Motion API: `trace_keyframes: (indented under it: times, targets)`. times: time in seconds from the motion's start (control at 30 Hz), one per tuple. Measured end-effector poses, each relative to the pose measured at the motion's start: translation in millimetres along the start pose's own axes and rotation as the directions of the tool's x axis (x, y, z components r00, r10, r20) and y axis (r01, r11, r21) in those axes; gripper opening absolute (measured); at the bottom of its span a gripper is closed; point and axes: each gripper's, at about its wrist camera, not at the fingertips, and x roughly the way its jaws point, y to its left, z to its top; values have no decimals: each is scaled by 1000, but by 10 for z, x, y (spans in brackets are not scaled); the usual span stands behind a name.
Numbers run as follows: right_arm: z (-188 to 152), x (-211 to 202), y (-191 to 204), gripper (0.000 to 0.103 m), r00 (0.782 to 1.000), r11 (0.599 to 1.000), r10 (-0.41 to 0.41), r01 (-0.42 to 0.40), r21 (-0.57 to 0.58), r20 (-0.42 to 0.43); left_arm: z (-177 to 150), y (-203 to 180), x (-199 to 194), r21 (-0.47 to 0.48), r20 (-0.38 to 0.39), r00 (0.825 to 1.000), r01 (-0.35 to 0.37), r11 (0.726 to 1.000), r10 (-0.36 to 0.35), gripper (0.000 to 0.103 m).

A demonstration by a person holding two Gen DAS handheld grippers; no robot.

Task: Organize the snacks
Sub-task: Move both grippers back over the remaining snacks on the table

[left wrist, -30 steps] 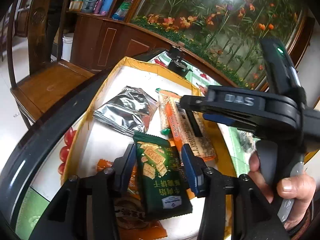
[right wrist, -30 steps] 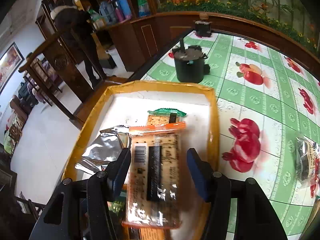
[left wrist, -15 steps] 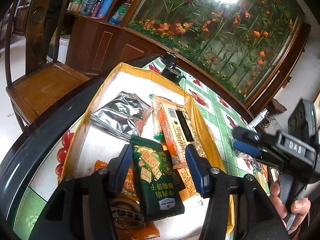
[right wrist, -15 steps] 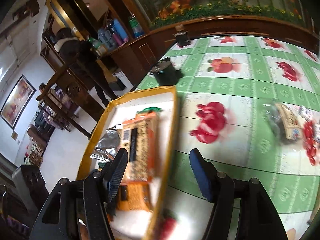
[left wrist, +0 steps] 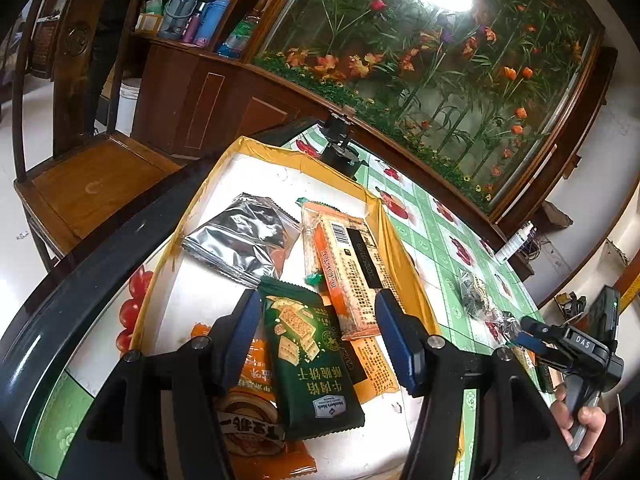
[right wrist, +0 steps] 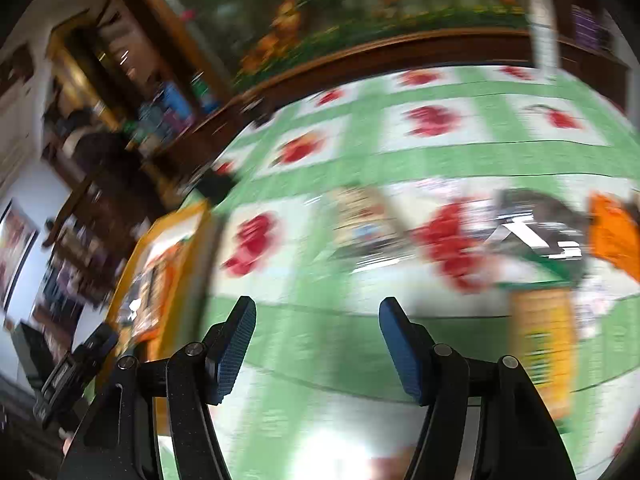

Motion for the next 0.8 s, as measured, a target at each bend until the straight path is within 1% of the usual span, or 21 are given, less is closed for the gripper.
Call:
trace_keyframes:
  times: [0.1, 0.2, 0.3, 0.37, 0.47, 0.63, 0.7, 0.8]
  targets:
    - [62, -188, -375, 69, 997, 996, -52, 48, 77, 49, -6, -14, -17, 3, 6, 1000, -8, 1000, 8, 60]
    - [64, -295, -662, 69, 996, 988, -71, 62, 143, 57, -8, -34, -25, 9, 9, 1000, -18, 1000, 18, 61]
    - [37, -376, -832, 68, 995, 981, -84, 72, 181, 58, -24, -93, -64, 30, 20, 999, -42, 999, 41, 66]
    - [1, -438, -922, 68, 994, 978, -90, 77, 195, 55, -31, -156, -112, 46, 28, 998, -49, 998, 48, 68]
    - [-66, -490, -1051, 68, 993, 972, -112, 101, 212, 40, -9, -290, -195, 63, 29, 999, -30, 998, 28, 70]
    - [-166, -513, -1272, 68, 987, 953, -158, 157, 258, -15, -9, -648, -297, 128, 31, 999, 7, 992, -11, 75]
    - [-190, -507, -1294, 68, 988, 951, -153, 154, 267, -25, -30, -792, -283, 149, 12, 999, 30, 988, -32, 76]
    - [-219, -440, -1231, 68, 989, 961, -137, 147, 234, -57, -108, -1039, -214, 185, -36, 997, 72, 980, -66, 76]
